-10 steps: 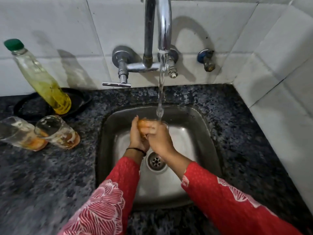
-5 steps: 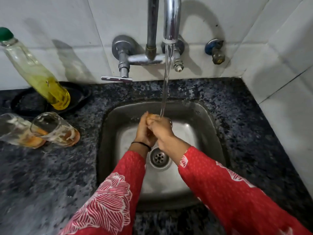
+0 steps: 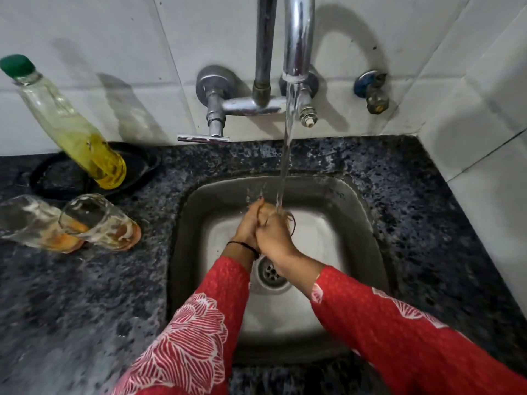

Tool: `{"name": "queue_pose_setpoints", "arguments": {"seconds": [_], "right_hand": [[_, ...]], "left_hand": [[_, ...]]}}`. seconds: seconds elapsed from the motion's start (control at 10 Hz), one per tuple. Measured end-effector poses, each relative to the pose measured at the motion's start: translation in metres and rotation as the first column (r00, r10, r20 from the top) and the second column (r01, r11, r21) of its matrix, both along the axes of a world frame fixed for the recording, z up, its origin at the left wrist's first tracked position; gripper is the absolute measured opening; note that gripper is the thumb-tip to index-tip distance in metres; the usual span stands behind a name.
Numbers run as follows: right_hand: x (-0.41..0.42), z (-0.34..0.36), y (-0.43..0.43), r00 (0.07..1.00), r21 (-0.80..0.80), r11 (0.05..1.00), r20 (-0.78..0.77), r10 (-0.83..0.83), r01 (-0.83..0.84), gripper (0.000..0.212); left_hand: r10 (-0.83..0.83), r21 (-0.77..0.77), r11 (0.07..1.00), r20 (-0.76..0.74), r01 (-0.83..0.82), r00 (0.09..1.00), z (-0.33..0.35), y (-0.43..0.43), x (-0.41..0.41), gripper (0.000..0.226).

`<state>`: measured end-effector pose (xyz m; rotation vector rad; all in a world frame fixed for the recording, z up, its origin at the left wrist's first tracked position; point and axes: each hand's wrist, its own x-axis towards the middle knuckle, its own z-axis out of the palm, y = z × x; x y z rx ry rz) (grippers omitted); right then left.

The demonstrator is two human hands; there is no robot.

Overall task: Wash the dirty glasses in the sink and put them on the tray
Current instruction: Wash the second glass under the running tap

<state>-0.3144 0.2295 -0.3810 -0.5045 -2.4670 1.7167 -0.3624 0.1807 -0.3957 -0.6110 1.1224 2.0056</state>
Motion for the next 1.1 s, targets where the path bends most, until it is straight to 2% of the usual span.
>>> {"name": "queue_pose_setpoints", "arguments": {"seconds": [0.1, 0.2, 0.3, 0.4, 0.5, 0.6, 0.7, 0.8, 0.9, 1.0, 1.1], "right_hand": [[0.015, -0.009, 0.021, 0.966, 0.365, 0.895, 0.055, 0.252, -0.255, 0.022], [0.021, 0.001, 0.041, 0.911, 0.062, 0.909, 0.013, 0.411, -0.411, 0.021], [0.008, -0.003, 0.017, 0.994, -0.160, 0.985, 0.069, 0.080, -0.068, 0.024], [0.005, 0.009, -0.009, 0.973, -0.476, 0.851, 0.165, -0.164, 0.224, 0.022], [0.019, -0.016, 0.009, 0.982, 0.040, 0.991, -0.136, 0.133, -0.128, 0.018], [0.025, -0.035, 0.048, 0.835, 0.730, 0.546, 0.062, 0.546, -0.411, 0.031], [0.019, -0.013, 0.035, 0.931, 0.468, 0.817, 0.035, 0.364, -0.338, 0.022], [0.006, 0.018, 0.001, 0.947, -0.452, 0.845, 0.268, -0.177, 0.286, 0.019], [0.007, 0.008, 0.003, 0.991, -0.366, 0.923, 0.102, -0.090, 0.121, 0.026], [0.025, -0.031, 0.039, 0.868, 0.683, 0.654, -0.058, 0.494, -0.326, 0.031], [0.011, -0.047, 0.049, 0.810, 0.729, 0.468, 0.201, 0.550, -0.499, 0.038]], "left_hand": [[-0.122, -0.080, 0.989, 0.069, 0.127, 0.990, 0.000, -0.009, -0.005, 0.064], [-0.115, -0.078, 0.989, 0.093, 0.122, 0.989, 0.003, -0.013, -0.005, 0.066], [-0.042, -0.061, 0.997, 0.057, 0.045, 0.998, 0.000, -0.008, -0.001, 0.046], [-0.047, -0.079, 0.996, 0.018, 0.048, 0.999, 0.005, -0.005, 0.001, 0.047], [-0.182, -0.124, 0.974, 0.055, 0.187, 0.982, 0.012, -0.010, -0.003, 0.049], [-0.268, -0.083, 0.958, 0.067, 0.273, 0.961, 0.012, -0.014, -0.005, 0.062], [-0.212, -0.018, 0.977, 0.033, 0.213, 0.977, 0.006, -0.008, 0.000, 0.068], [-0.083, 0.010, 0.997, 0.028, 0.083, 0.996, -0.001, 0.001, 0.004, 0.061], [-0.111, -0.066, 0.991, 0.030, 0.113, 0.993, 0.000, -0.003, -0.001, 0.045], [-0.184, -0.102, 0.977, 0.046, 0.187, 0.982, 0.008, -0.008, -0.005, 0.039], [-0.157, -0.099, 0.983, 0.004, 0.157, 0.988, 0.007, -0.006, -0.004, 0.042]]}}
